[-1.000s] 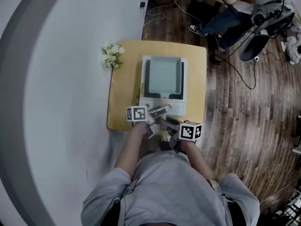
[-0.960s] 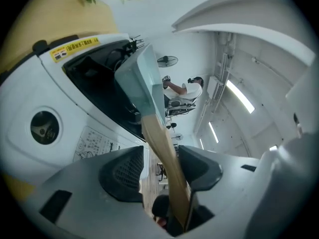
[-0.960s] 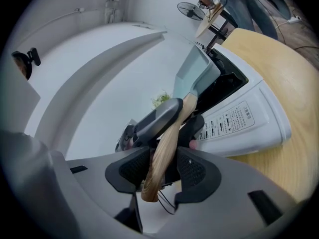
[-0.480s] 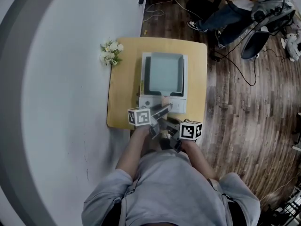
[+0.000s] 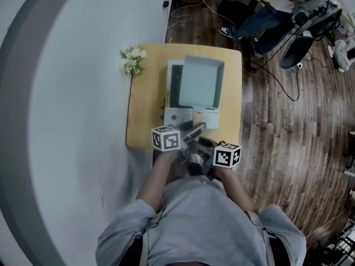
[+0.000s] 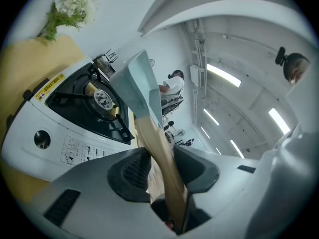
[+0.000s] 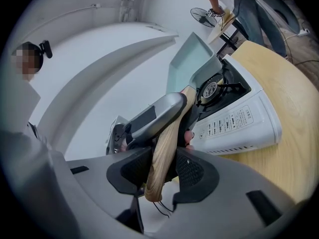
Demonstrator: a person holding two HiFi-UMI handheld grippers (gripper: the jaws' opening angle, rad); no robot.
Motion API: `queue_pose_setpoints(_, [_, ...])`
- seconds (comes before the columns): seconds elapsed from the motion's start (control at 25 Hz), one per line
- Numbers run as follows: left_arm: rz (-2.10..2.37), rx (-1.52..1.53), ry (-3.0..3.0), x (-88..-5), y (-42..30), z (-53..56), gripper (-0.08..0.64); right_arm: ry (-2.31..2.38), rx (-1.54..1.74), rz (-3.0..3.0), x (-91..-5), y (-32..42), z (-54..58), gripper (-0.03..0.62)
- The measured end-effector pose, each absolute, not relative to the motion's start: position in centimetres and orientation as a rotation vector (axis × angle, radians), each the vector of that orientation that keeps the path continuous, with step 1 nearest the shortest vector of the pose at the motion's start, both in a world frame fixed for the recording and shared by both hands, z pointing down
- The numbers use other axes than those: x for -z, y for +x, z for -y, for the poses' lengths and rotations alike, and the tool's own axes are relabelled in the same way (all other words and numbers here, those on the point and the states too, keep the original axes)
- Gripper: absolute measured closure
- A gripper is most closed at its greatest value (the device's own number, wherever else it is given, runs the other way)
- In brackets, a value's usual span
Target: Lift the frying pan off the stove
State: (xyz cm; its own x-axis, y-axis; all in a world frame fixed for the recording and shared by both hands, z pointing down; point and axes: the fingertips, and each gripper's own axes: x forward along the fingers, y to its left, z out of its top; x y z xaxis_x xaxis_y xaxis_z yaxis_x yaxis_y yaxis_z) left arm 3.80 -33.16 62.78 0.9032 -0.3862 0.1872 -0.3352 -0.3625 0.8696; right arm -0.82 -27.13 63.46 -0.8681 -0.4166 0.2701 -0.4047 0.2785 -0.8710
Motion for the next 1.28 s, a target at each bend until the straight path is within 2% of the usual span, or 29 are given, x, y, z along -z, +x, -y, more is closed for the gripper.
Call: queue_pose_setpoints(1.28, [0.346, 0.078, 2.156, -56.2, 6.4, 23.1, 0.420, -0.985, 1.395, -2.524, -58.0, 1.2, 18.0, 0.451])
